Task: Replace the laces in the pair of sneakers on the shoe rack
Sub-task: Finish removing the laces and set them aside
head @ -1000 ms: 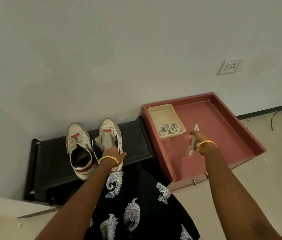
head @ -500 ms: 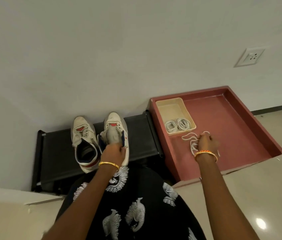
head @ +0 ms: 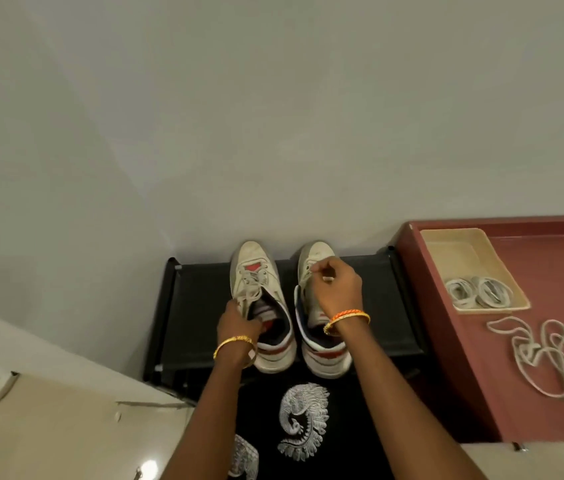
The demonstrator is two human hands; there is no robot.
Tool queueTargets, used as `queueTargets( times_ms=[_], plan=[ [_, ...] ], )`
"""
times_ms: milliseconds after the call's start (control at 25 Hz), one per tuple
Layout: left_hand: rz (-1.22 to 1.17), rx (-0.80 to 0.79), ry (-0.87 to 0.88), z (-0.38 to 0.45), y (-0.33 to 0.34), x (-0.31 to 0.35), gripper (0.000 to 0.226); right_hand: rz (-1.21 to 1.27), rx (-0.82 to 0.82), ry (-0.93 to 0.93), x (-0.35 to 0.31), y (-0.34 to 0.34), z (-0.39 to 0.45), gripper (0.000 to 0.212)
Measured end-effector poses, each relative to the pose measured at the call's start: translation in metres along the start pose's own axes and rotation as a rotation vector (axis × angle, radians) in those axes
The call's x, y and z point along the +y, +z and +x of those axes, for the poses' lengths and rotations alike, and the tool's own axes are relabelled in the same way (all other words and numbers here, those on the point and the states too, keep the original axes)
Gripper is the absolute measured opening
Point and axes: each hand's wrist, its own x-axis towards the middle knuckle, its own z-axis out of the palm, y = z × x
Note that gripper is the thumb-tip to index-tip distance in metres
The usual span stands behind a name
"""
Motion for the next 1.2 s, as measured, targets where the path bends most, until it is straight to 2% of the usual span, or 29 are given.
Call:
queueTargets(
  times_ms=[80, 160, 240, 360, 440, 560, 600, 680, 760, 880, 960, 1040, 1120, 1200],
  plan=[
    [0.022, -0.090, 0.032, 0.013, -0.002, 0.002, 0.053, -0.054, -0.125, -0.067, -0.010, 0.024, 0.005, 0.013],
    [0.070, -0.102, 0.052, 0.020, -0.002, 0.007, 0.043, -0.101, -0.299, -0.091, -0.015, 0.044, 0.014, 0.016],
    [0.085, -0.120, 0.071, 0.021, -0.005, 0.007, 0.041, -0.168, -0.411, -0.090, -0.011, 0.054, 0.022, 0.022],
    [0.108, -0.180, 0.141, 0.025, -0.013, -0.003, 0.058, -0.191, -0.428, 0.007, -0.002, 0.055, 0.031, 0.026],
    [0.085, -0.233, 0.180, 0.025, -0.016, -0.007, 0.074, -0.249, -0.454, 0.047, 0.001, 0.055, 0.034, 0.017],
    [0.002, -0.297, 0.164, 0.028, -0.016, -0.006, 0.090, -0.453, -0.562, 0.057, -0.005, 0.061, 0.036, 0.035],
    [-0.062, -0.301, 0.145, 0.031, -0.017, -0.005, 0.089, -0.485, -0.608, 0.054, -0.006, 0.064, 0.037, 0.036],
    [-0.157, -0.302, 0.116, 0.038, -0.019, -0.005, 0.075, -0.462, -0.654, 0.052, -0.007, 0.068, 0.039, 0.026],
    [-0.136, -0.331, 0.100, 0.042, -0.022, -0.004, 0.062, -0.352, -0.644, 0.095, -0.008, 0.064, 0.041, 0.018],
    [-0.077, -0.371, 0.092, 0.046, -0.022, -0.003, 0.053, -0.280, -0.614, 0.129, -0.008, 0.059, 0.043, 0.023],
    [-0.039, -0.339, 0.093, 0.046, -0.021, -0.001, 0.047, -0.229, -0.592, 0.125, -0.007, 0.059, 0.044, 0.021],
    [-0.019, -0.298, 0.078, 0.047, -0.020, -0.001, 0.045, -0.063, -0.540, 0.180, -0.007, 0.061, 0.043, 0.016],
    [-0.029, -0.295, 0.046, 0.048, -0.021, -0.002, 0.045, 0.202, -0.429, 0.247, -0.011, 0.057, 0.045, 0.011],
    [-0.023, -0.289, 0.018, 0.049, -0.023, -0.002, 0.044, 0.483, -0.210, 0.217, -0.017, 0.044, 0.052, 0.013]
  ],
)
